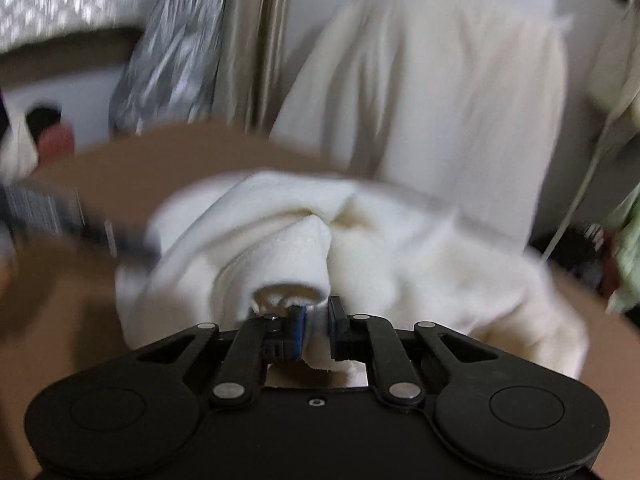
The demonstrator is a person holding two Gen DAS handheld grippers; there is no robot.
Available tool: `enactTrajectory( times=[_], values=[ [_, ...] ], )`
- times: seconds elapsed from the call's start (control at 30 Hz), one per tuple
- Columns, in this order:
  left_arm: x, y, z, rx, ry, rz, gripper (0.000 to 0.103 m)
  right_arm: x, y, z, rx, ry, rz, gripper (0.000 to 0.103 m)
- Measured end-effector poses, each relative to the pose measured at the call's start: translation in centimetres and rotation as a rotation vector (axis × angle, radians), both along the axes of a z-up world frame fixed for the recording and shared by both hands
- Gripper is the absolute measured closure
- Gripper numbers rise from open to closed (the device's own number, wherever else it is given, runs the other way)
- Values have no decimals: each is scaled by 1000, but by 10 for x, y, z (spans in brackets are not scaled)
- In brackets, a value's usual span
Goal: Fold clothes
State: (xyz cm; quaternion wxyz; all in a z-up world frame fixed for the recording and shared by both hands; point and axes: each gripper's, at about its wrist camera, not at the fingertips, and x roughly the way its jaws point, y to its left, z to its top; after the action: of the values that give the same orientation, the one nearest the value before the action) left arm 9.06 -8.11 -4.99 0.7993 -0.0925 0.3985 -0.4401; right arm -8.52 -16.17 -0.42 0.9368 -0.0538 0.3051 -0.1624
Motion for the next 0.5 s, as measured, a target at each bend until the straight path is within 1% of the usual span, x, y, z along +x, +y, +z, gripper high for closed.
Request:
enactTrajectory(
  times=[0.07, 0.13, 0.17, 0.2, 0.23, 0.37, 0.4, 0.43, 0.47, 0.5],
  values=[
    [-5, -12, -4, 25, -13, -11, 48, -7, -6, 27, -3, -26, -2, 90],
    [-3, -24, -11, 39, 30, -5, 39, -14, -9, 46, 33, -35, -16, 91],
    [-3, -27, -15, 51, 38, 4, 37, -19, -8, 54, 43, -42, -22, 91],
    [-4, -30, -18, 62, 46, 14, 31, -27, -7, 60, 37, -54, -26, 91],
    [-3, -32, -21, 68, 53, 21, 27, -33, -7, 65, 25, -66, -30, 91],
    [3, -30, -27, 63, 75, 38, 27, -41, -11, 80, -63, -119, -56, 91],
    [5, -29, -28, 62, 80, 42, 32, -42, -13, 84, -82, -129, -64, 92],
    [5, -30, -28, 64, 75, 34, 43, -43, -14, 88, -101, -139, -71, 92],
    [4, -33, -27, 79, 52, 15, 56, -43, -16, 92, -120, -149, -78, 92],
    [2, -36, -25, 103, 27, -3, 94, -44, -18, 96, -139, -159, -85, 92]
  ],
)
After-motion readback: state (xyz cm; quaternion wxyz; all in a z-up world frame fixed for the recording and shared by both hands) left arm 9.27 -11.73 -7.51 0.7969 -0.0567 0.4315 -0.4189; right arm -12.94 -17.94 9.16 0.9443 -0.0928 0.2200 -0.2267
